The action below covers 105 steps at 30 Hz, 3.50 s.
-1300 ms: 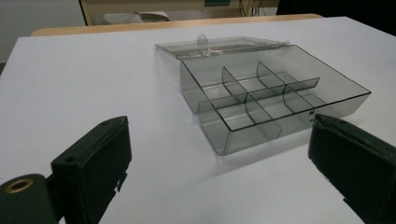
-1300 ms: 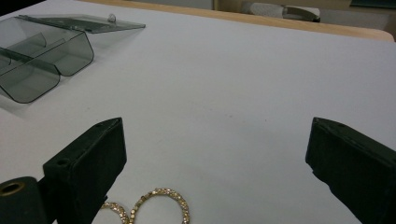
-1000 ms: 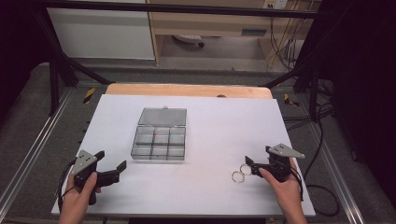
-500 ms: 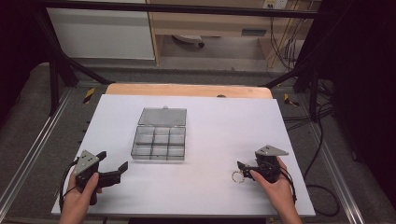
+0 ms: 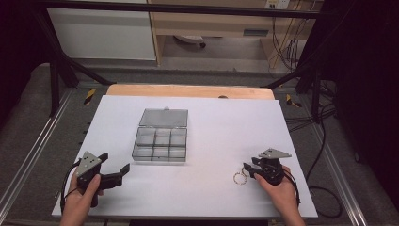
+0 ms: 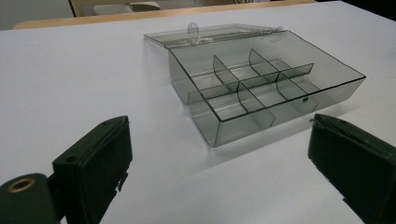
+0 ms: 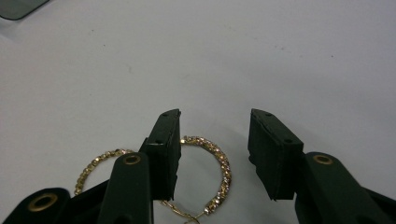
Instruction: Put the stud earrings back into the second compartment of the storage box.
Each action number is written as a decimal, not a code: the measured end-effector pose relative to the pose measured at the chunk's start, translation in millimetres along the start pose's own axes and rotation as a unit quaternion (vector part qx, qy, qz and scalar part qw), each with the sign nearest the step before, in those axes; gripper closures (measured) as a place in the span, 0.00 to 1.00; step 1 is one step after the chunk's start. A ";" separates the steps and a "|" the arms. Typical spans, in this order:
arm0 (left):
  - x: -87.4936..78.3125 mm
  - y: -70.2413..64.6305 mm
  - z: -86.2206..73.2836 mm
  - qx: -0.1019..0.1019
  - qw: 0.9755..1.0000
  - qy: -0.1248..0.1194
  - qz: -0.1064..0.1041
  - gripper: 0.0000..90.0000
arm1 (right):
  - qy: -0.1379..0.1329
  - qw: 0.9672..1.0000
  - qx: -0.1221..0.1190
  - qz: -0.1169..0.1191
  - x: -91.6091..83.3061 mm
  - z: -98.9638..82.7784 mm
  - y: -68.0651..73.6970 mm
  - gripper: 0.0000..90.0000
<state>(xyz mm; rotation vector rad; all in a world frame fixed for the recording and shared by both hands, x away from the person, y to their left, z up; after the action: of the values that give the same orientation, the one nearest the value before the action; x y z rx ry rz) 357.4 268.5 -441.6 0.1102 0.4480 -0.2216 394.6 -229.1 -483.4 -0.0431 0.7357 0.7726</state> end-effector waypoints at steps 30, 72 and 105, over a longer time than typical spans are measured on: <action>1.3 -1.7 -2.2 0.007 1.000 0.008 0.000 0.08 | -0.024 1.000 -0.012 0.014 -10.5 -3.4 -4.3 0.97; 1.3 2.4 -4.4 0.005 1.000 0.013 0.008 0.08 | -0.046 0.985 -0.099 0.132 86.9 150.5 112.5 0.97; 1.9 2.0 -3.8 0.004 1.000 0.013 0.002 0.08 | -0.045 0.988 -0.055 0.136 169.7 185.5 136.0 0.97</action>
<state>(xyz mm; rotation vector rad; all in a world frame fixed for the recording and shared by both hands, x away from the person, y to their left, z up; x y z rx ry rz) 358.0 270.7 -445.8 0.1229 0.4736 -0.2177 497.5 29.5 -418.4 -0.0078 0.6194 1.0693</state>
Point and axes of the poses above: each handheld gripper's, and its own axes: x roughly forward along the jaws, z roughly out of its top, y roughly to its left, the point moved 5 cm from there along x, roughly forward along the jaws, and after that the axes turned 15 degrees about z, right-handed, at the moved point
